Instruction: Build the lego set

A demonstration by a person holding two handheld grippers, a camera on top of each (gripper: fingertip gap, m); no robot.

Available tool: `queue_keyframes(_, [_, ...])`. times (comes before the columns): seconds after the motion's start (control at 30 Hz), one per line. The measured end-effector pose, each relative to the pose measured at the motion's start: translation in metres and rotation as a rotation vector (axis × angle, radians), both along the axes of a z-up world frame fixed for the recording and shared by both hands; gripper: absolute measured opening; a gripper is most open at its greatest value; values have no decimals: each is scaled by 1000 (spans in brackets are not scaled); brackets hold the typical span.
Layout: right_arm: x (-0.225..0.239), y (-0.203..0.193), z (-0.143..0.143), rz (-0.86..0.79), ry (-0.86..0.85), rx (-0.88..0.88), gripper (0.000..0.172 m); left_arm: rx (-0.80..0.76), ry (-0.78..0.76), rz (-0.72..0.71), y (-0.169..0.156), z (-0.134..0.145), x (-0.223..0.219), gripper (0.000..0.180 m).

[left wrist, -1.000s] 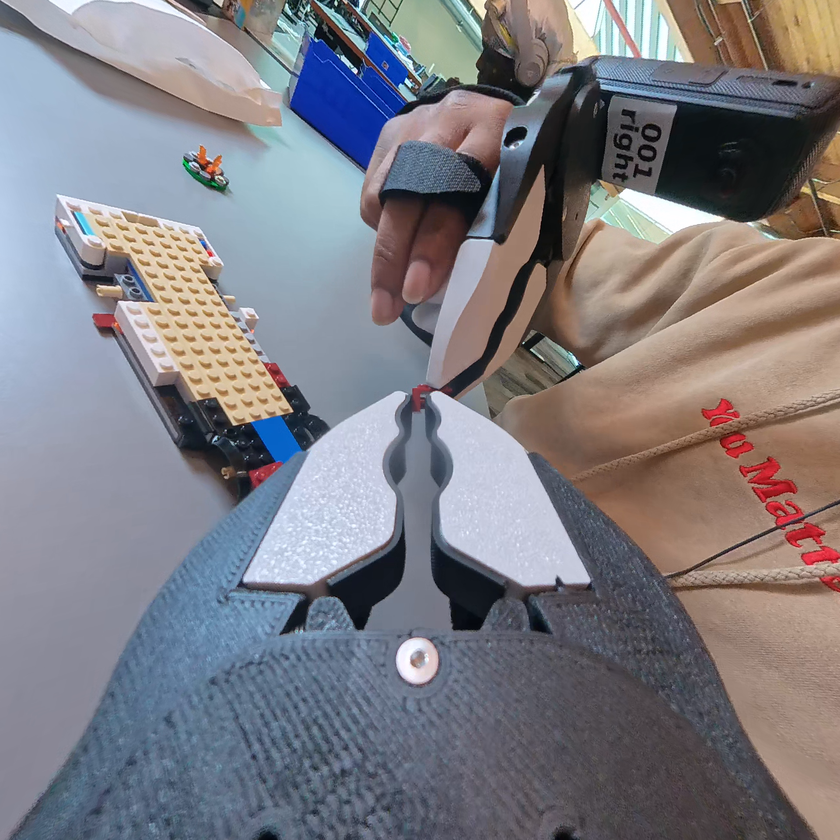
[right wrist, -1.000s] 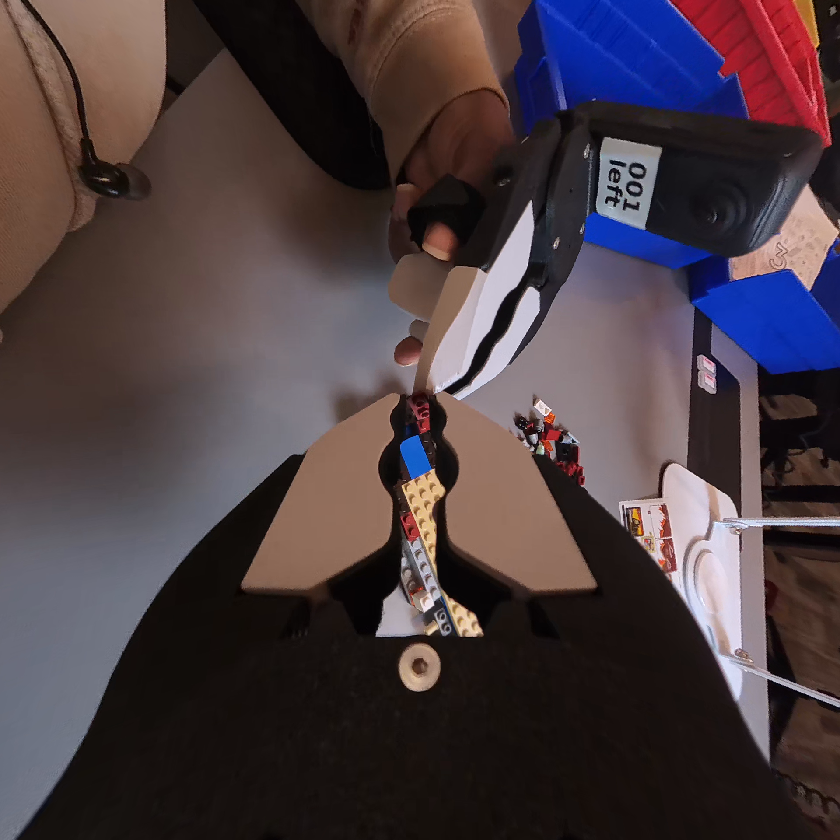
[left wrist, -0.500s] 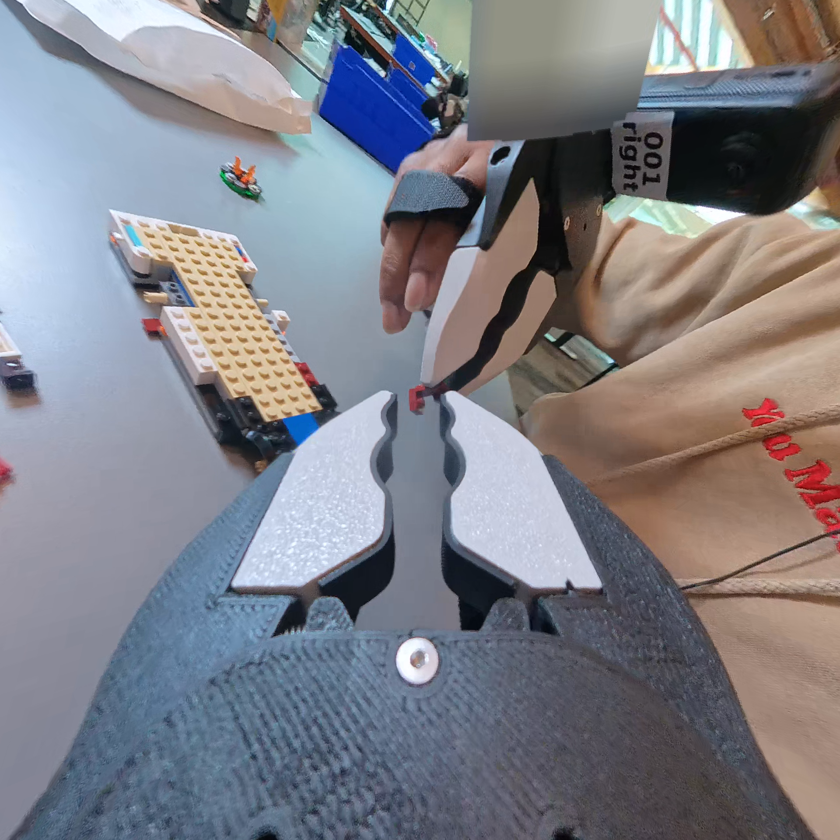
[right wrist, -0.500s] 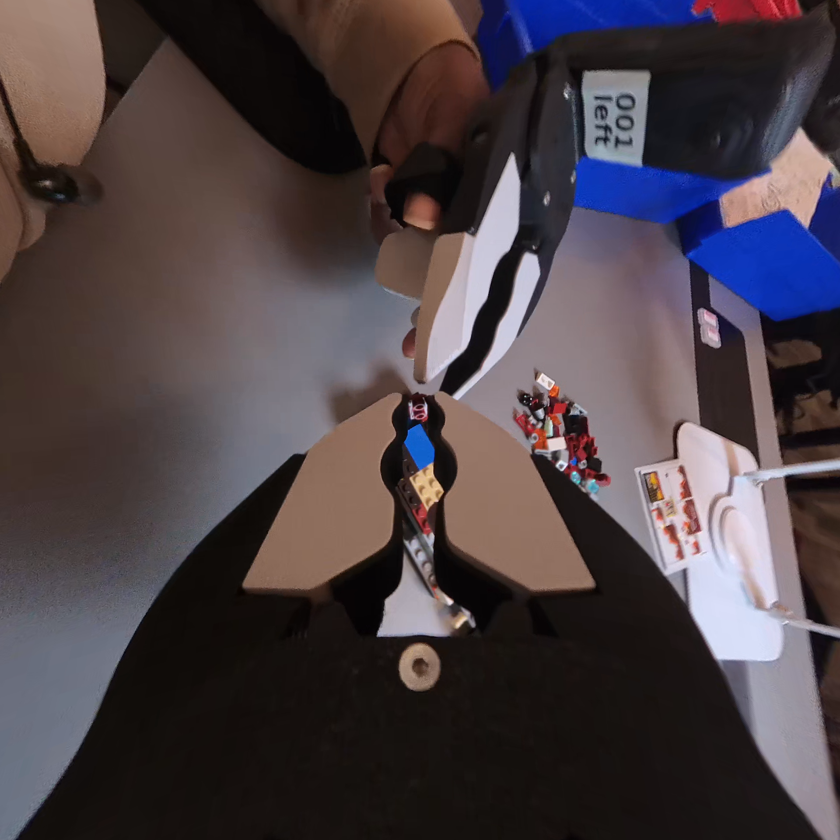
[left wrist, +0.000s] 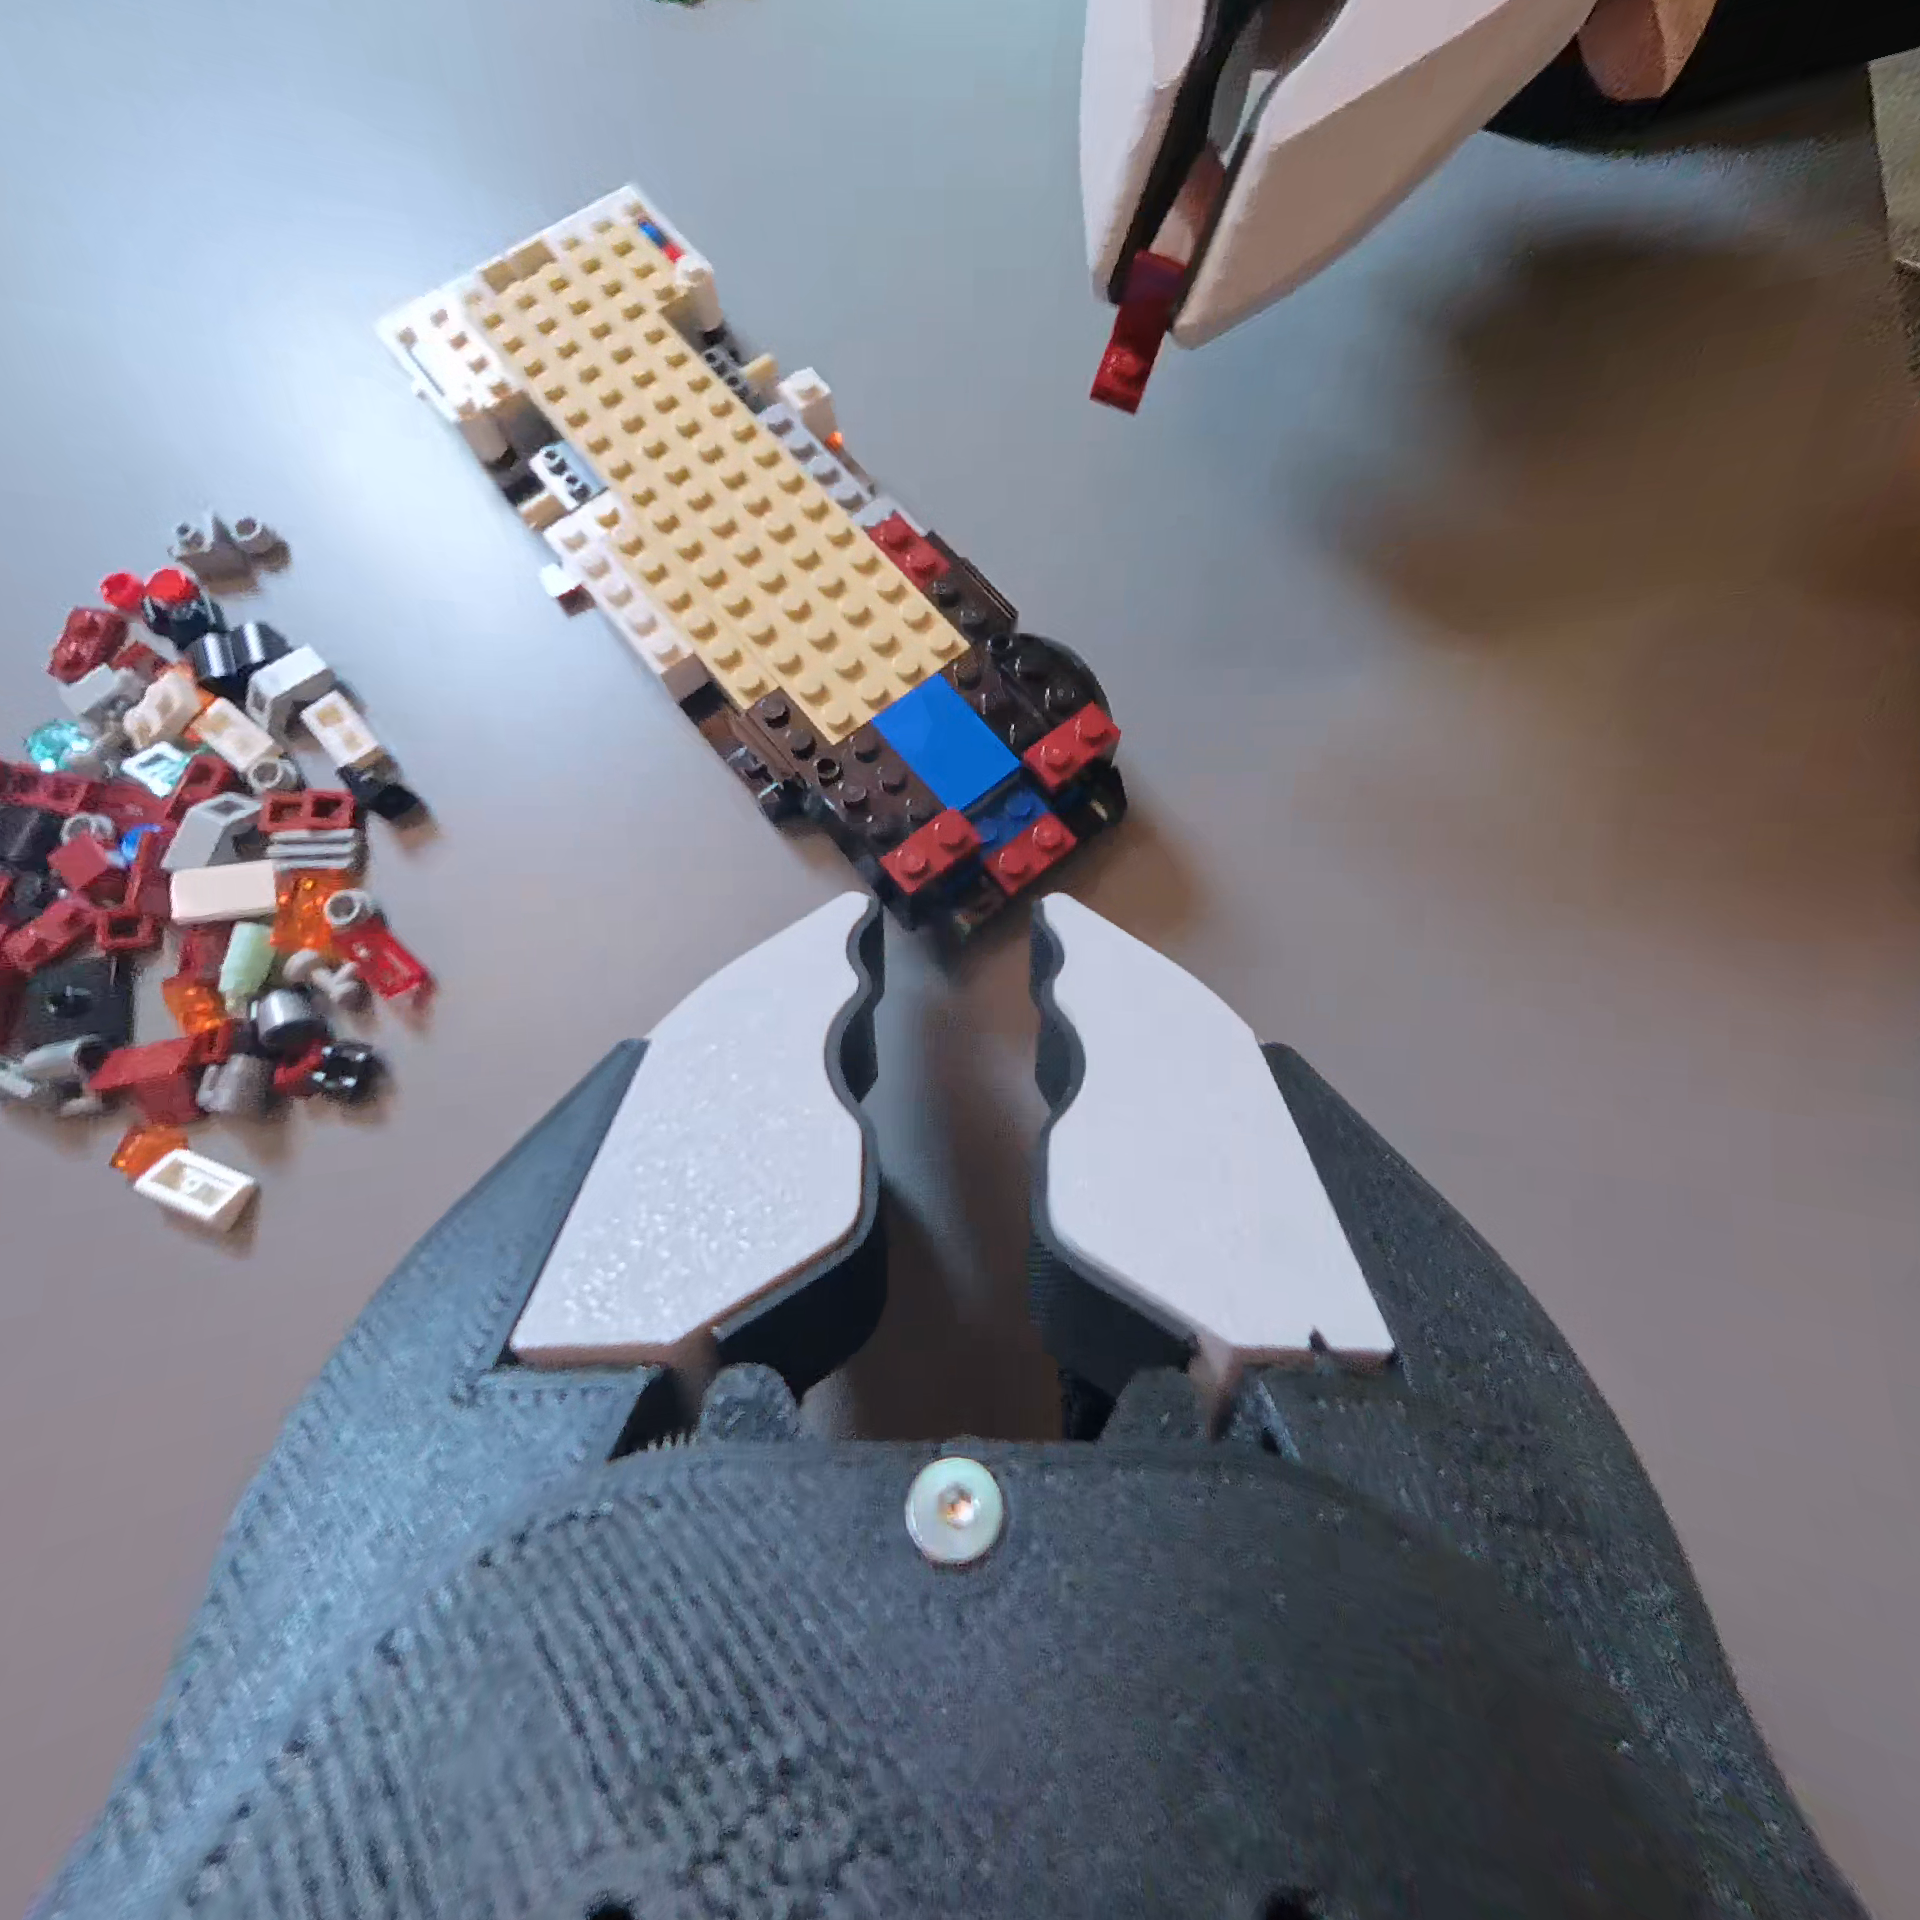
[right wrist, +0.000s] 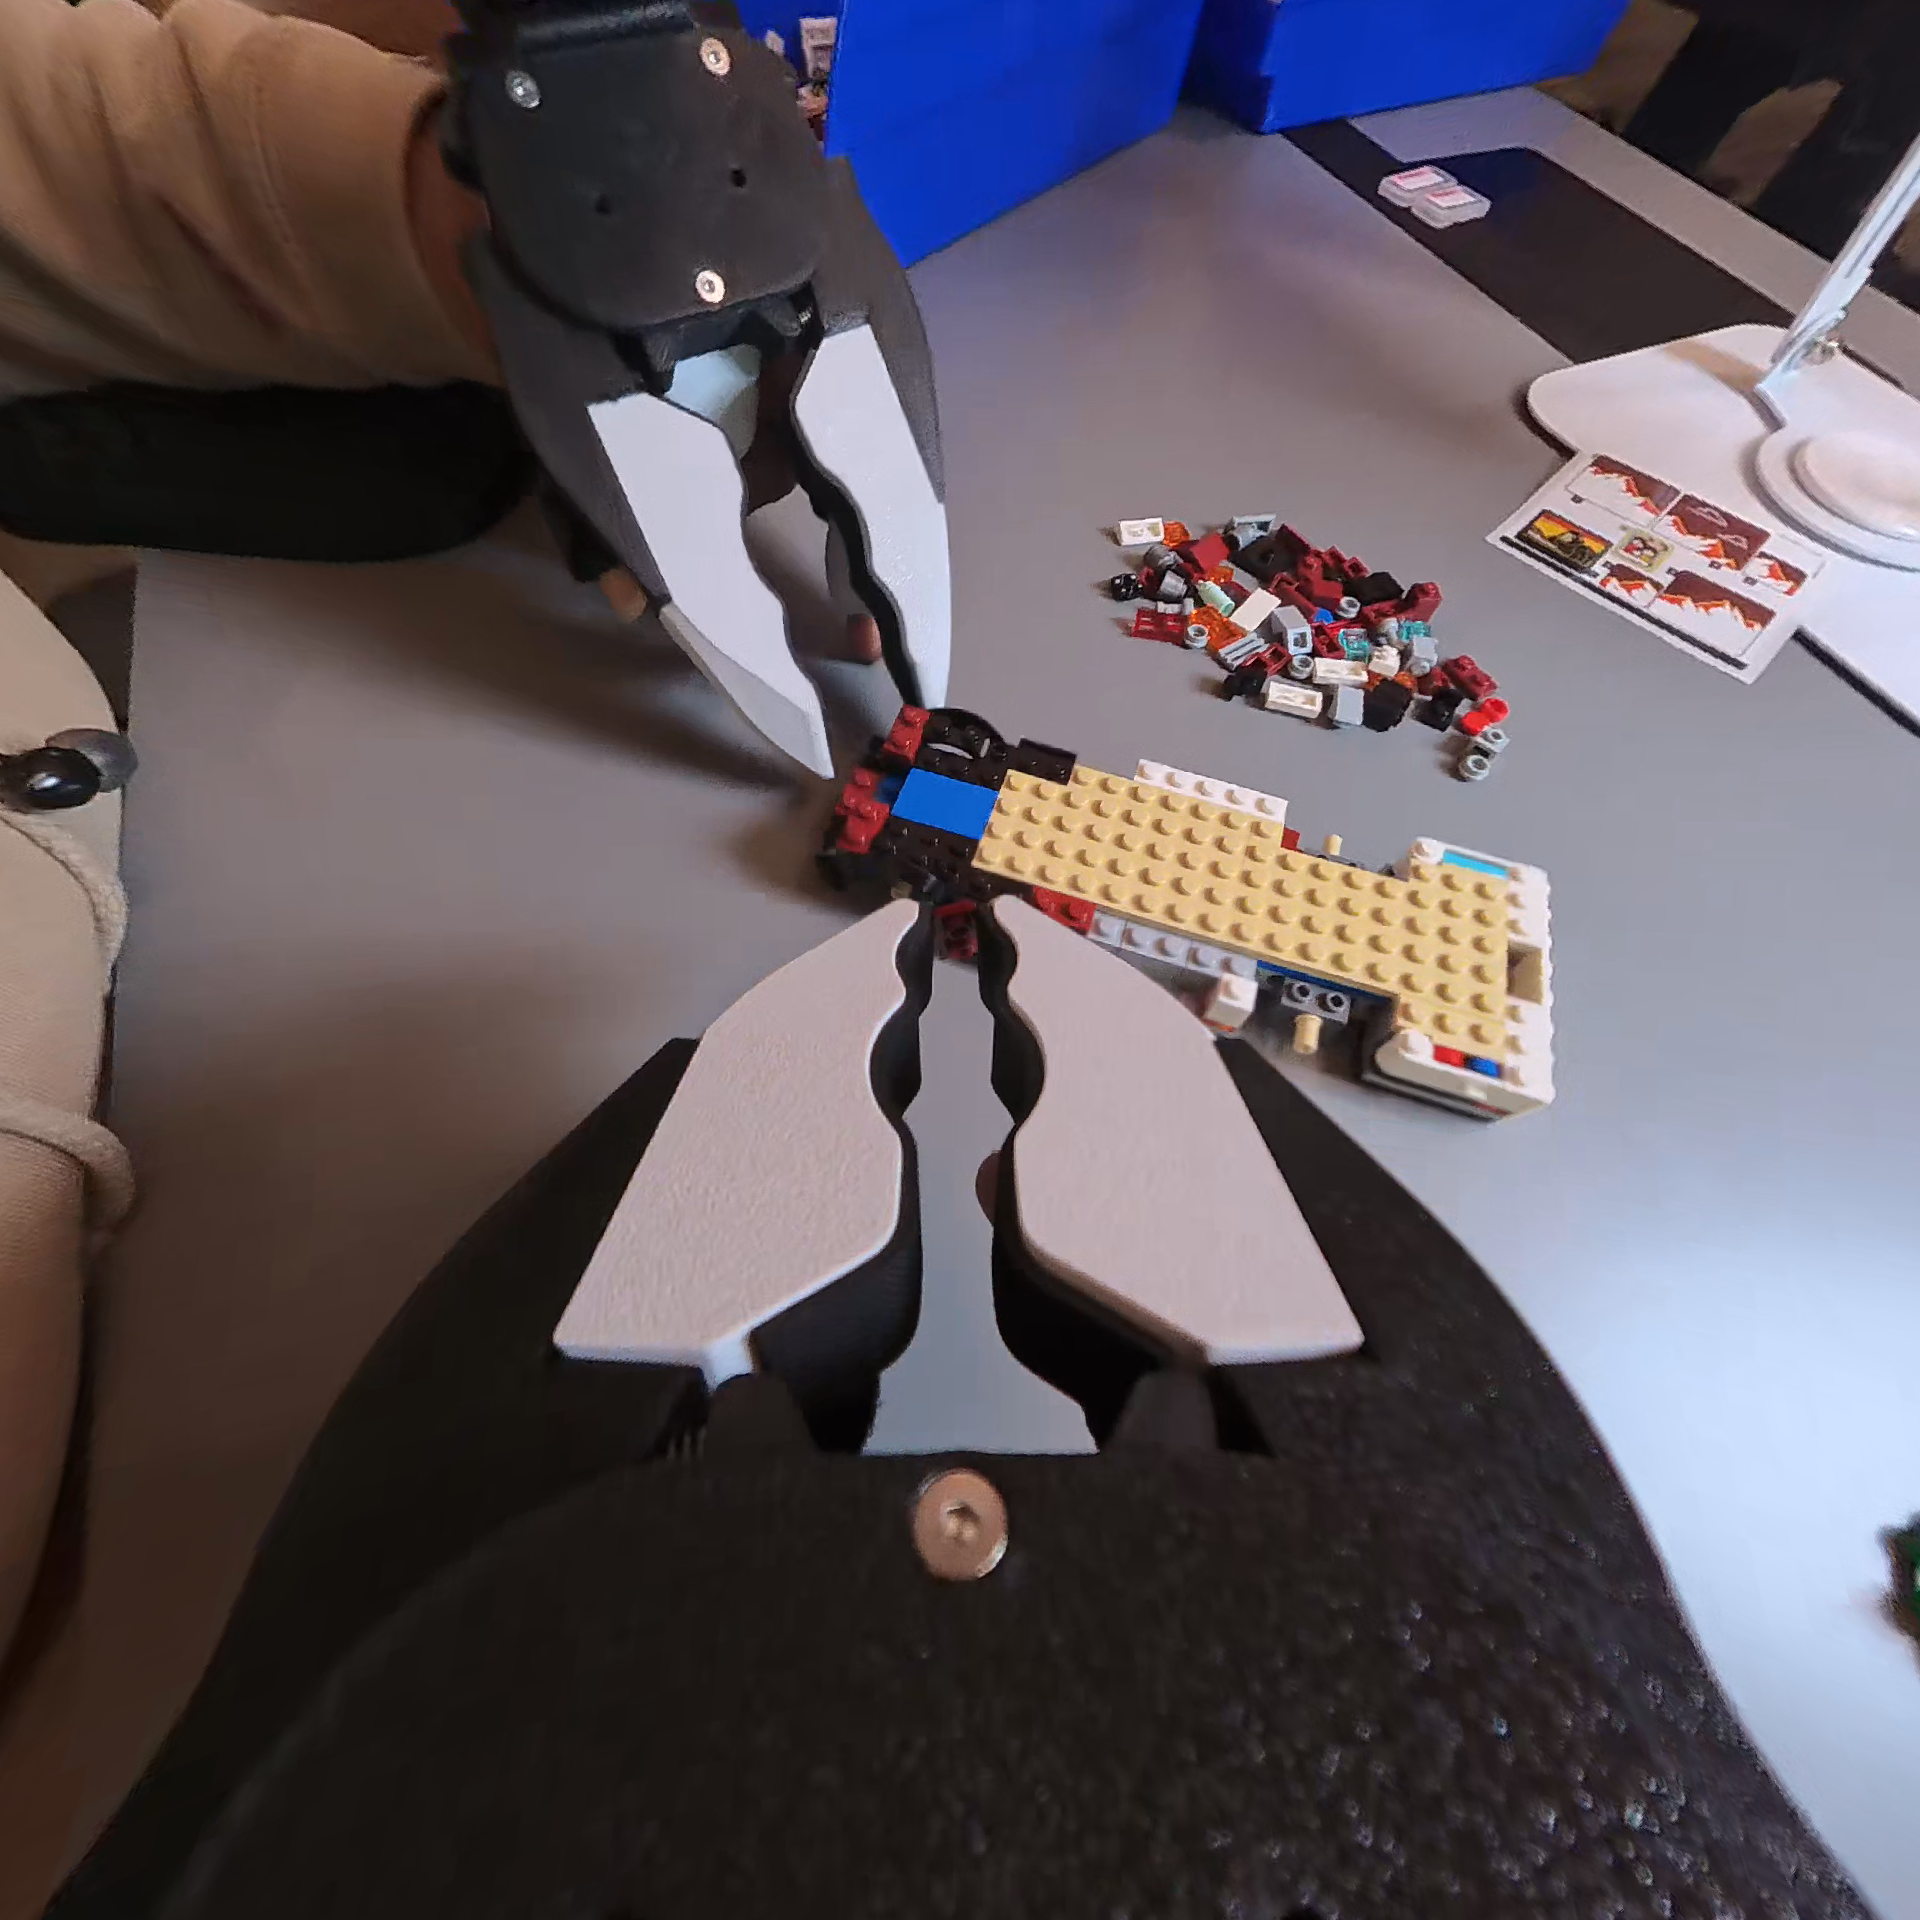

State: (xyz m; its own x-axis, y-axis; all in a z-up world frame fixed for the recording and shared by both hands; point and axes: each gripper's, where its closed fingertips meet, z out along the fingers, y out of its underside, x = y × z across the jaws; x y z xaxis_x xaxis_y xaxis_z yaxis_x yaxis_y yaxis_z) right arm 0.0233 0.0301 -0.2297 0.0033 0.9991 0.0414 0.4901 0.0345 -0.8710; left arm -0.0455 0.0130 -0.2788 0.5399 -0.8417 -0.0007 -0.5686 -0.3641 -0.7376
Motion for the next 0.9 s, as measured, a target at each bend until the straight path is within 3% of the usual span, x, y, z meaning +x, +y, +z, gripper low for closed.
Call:
queue_keyframes(0.27, [6, -23, -14, -33, -56, -57, 8, 33, -37, -143, -23, 5, 36, 13])
queue_keyframes(0.43, [12, -34, -28, -64, -102, -59, 8, 77, -18, -117, -15, 6, 32, 17])
queue_keyframes(0.57, [5, -39, -31, -75, -98, -89, 8, 121, 14, -125, -5, 10, 30, 31])
queue_keyframes(0.9, [-2, -32, -34, -120, -117, 37, 8, 237, 133, -278, 4, 12, 52, 64])
